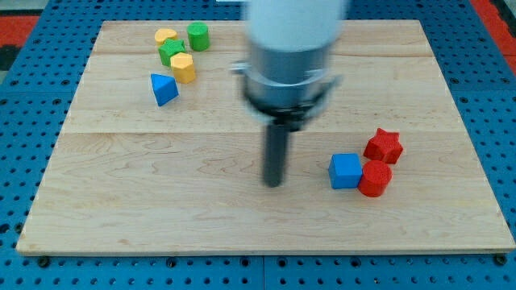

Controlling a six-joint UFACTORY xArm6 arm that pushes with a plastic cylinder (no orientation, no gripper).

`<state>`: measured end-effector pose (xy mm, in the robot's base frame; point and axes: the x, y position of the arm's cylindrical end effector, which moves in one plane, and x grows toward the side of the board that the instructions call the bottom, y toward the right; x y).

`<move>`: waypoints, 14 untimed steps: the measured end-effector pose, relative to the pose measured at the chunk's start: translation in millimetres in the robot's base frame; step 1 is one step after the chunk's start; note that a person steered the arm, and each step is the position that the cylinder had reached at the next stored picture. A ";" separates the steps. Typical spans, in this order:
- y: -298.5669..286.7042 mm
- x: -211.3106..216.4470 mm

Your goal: Slide the triangle into the cube

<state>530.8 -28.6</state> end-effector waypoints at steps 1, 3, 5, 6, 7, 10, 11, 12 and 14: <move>-115.8 3.3; -220.8 -66.5; -248.1 -146.1; -199.3 -158.0; -125.3 -162.1; -41.3 -173.7; 64.2 -141.8; 94.7 -117.0; 29.0 -155.7</move>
<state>375.2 0.4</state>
